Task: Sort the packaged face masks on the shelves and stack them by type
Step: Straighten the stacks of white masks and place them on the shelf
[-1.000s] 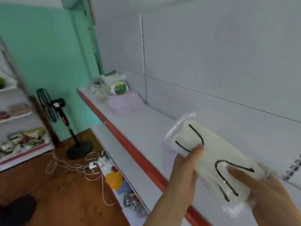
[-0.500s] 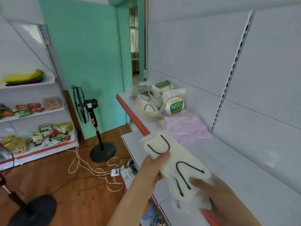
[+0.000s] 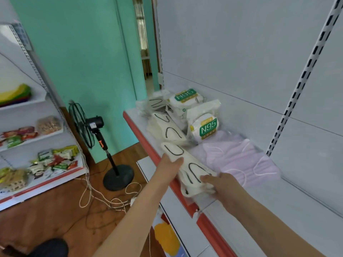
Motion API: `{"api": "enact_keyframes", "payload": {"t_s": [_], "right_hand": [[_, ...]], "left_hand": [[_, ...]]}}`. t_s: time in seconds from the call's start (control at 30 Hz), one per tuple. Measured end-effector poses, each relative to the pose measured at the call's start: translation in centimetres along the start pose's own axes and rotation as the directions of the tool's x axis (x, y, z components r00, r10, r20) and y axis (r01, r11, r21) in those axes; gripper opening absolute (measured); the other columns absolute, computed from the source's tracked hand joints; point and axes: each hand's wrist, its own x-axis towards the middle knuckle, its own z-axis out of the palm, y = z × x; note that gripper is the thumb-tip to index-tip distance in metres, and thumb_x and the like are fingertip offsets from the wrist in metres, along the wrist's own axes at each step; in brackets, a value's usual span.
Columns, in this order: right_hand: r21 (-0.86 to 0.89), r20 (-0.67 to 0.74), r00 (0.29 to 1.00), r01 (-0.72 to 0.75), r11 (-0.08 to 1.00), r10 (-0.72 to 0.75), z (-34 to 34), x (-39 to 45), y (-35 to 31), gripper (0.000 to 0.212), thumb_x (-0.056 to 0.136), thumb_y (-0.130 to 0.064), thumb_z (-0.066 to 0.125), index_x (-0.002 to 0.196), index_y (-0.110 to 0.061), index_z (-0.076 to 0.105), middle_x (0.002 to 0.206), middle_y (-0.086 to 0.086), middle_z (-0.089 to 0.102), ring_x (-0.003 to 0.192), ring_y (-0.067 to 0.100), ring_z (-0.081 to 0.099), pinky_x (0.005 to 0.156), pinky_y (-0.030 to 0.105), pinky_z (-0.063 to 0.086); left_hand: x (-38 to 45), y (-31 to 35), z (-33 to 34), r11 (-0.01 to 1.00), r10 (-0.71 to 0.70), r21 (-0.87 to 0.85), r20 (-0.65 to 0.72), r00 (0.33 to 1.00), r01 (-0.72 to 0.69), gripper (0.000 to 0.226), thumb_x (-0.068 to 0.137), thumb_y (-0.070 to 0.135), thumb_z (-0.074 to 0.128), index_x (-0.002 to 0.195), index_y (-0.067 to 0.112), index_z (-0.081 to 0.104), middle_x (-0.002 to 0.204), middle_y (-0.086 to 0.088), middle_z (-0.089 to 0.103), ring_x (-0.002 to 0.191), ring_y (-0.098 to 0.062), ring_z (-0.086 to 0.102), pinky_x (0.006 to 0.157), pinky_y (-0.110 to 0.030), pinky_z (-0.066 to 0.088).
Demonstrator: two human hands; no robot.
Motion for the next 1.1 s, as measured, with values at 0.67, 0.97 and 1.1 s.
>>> {"api": "enact_keyframes", "payload": {"t_s": [0.67,0.97,1.1], "right_hand": [[-0.629,-0.403,0.849,0.015,0.777,-0.342,3.0,-6.8,-0.2,0.025,0.094,-0.036,0.062,0.112,-0.02,0.06,0.1,-0.01,0.056,0.101,0.014,0.053,0.072,0.009,0.032],[-0.58,-0.738,0.499,-0.125,0.805,-0.454,2.4,-12.5,2.6,0.018,0.095,-0.032,0.056,0.08,-0.029,0.065,0.079,-0.013,0.068,0.077,0.006,0.062,0.062,0.01,0.038],[-0.62,-0.747,0.406,-0.142,0.771,-0.526,1.4,-13.9,4.2,0.019,0.095,-0.037,0.055,0.103,-0.025,0.067,0.106,-0.008,0.064,0.097,0.013,0.061,0.077,0.025,0.045]], "left_hand": [[2.7,-4.7,-2.2,0.074,0.668,0.516,0.61,0.427,-0.853,0.053,0.106,0.051,0.027,0.136,0.022,0.062,0.142,0.001,0.057,0.137,-0.019,0.05,0.121,-0.043,0.025],[1.4,-4.4,-1.6,0.086,0.807,0.278,0.543,0.231,-0.957,0.046,0.105,0.039,0.037,0.119,0.01,0.07,0.129,-0.005,0.065,0.123,-0.027,0.058,0.111,-0.047,0.037],[-1.1,-3.3,-0.4,0.109,0.859,0.178,0.477,0.182,-0.978,0.038,0.1,0.031,0.045,0.115,0.008,0.071,0.125,-0.006,0.067,0.122,-0.027,0.058,0.109,-0.041,0.036]]}}
